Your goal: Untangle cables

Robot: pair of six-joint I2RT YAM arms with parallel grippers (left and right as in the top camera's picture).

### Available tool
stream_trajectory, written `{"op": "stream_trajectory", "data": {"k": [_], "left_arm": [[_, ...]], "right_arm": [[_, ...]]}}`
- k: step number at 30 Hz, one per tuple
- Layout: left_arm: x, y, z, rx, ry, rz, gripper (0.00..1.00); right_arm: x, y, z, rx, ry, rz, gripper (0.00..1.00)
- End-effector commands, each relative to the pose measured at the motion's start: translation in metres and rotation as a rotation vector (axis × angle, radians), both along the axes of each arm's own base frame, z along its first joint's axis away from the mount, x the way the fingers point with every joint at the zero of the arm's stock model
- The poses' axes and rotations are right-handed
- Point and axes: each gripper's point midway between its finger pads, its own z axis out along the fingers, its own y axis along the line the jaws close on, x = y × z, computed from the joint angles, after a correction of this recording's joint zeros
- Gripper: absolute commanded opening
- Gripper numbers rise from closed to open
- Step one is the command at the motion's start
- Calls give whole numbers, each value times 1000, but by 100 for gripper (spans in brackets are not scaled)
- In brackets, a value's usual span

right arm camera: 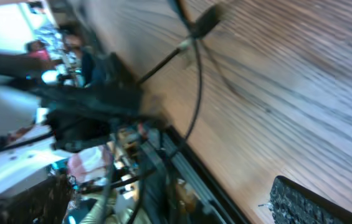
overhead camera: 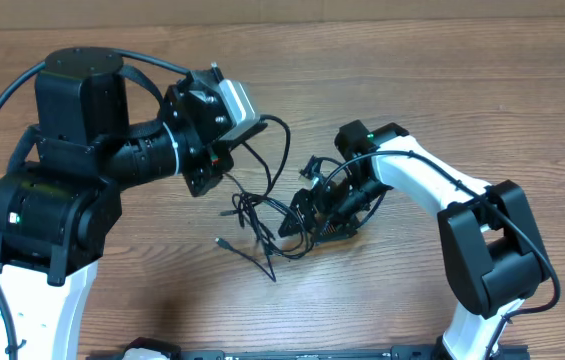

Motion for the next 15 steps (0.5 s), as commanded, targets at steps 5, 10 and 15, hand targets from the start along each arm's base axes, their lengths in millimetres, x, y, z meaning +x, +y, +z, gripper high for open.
{"op": "stream_trajectory", "data": {"k": [5,10,15], "left_arm": [[-2,3,25,-48,-72,23,4],[-4,3,31,-57,-92,28,4],[-6,4,26,-49,-66,28,5]], "right_arm": [[2,-6,-1,-57,-71,32,100],[0,-15,-9,-125,-83,48,100],[8,-19,-9,-121,-87,20,100]]}}
